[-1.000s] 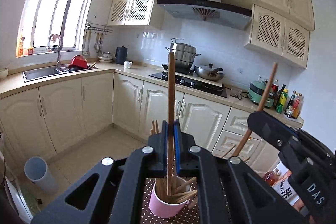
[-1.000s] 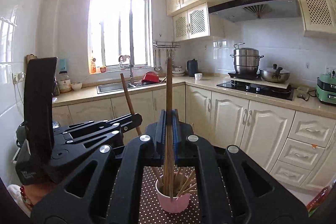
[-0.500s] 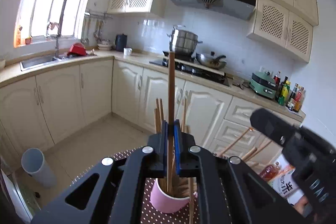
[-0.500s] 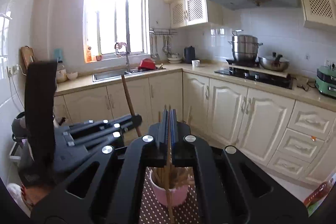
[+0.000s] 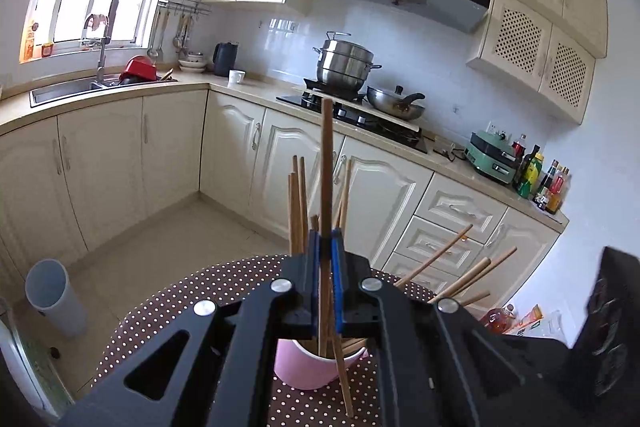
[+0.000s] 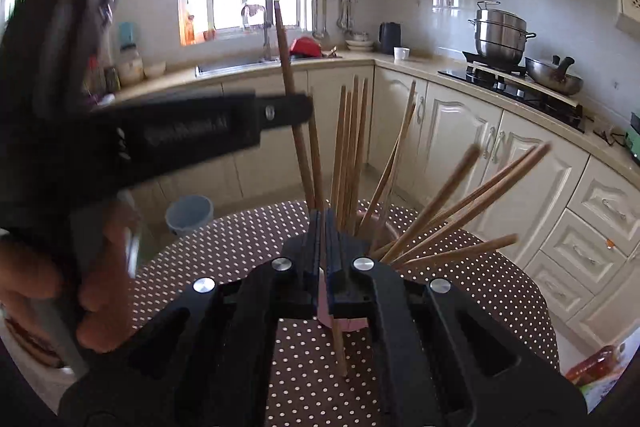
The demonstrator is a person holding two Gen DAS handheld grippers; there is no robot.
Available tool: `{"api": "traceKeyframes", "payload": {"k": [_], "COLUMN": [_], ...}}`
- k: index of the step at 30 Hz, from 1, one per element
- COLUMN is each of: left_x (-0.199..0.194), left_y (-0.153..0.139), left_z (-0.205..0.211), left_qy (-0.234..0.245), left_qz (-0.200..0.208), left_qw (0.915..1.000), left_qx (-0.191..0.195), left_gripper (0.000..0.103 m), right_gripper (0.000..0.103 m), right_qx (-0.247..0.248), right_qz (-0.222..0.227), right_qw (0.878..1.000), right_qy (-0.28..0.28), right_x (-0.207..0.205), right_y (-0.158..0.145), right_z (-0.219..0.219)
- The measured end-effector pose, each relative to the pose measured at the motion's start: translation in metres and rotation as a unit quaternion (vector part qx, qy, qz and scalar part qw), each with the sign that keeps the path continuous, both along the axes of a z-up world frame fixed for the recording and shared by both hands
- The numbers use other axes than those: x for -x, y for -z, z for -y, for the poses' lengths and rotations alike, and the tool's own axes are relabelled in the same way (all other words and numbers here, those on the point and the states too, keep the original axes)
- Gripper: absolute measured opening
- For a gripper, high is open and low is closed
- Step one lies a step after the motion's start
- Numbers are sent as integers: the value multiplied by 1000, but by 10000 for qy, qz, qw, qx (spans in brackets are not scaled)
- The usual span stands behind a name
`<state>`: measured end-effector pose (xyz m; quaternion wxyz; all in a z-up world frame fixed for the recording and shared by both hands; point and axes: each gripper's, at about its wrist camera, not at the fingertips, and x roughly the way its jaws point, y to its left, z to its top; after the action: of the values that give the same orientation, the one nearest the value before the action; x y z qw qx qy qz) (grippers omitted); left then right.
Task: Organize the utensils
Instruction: 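Lower the left tool's chopstick into the cup while the right tool lowers and adjusts its chopstick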
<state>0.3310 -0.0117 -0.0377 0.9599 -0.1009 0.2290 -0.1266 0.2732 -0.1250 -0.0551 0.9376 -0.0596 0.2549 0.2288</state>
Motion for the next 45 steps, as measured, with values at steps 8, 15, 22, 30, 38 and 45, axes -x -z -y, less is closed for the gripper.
{"api": "traceKeyframes", "payload": {"k": [8, 15, 22, 30, 38, 45], "left_x": [0, -1, 3, 2, -2, 4], "left_y": [2, 2, 0, 1, 4, -4], "left_z": [-4, -4, 1, 2, 2, 2], "left_qy": [55, 103, 100, 76, 74, 130], "left_qz": [-26, 2, 76, 42, -9, 110], "left_qw": [10000, 9999, 9998, 9998, 9998, 9997], "left_qx": [-35, -33, -132, -184, -181, -202], "left_gripper": [6, 6, 6, 6, 6, 6], "right_gripper": [4, 4, 49, 29, 8, 7], "right_qx": [198, 164, 197, 291, 201, 58], "right_qz": [-229, -390, -372, -592, -905, -367], "right_qw": [9995, 9991, 9991, 9978, 9956, 9993], "right_qy": [54, -3, 30, 13, -136, -21], "right_x": [-21, -21, -18, -31, -40, -24], "right_y": [13, 20, 24, 28, 35, 7], "right_z": [-11, -5, -2, -2, -6, -1]}}
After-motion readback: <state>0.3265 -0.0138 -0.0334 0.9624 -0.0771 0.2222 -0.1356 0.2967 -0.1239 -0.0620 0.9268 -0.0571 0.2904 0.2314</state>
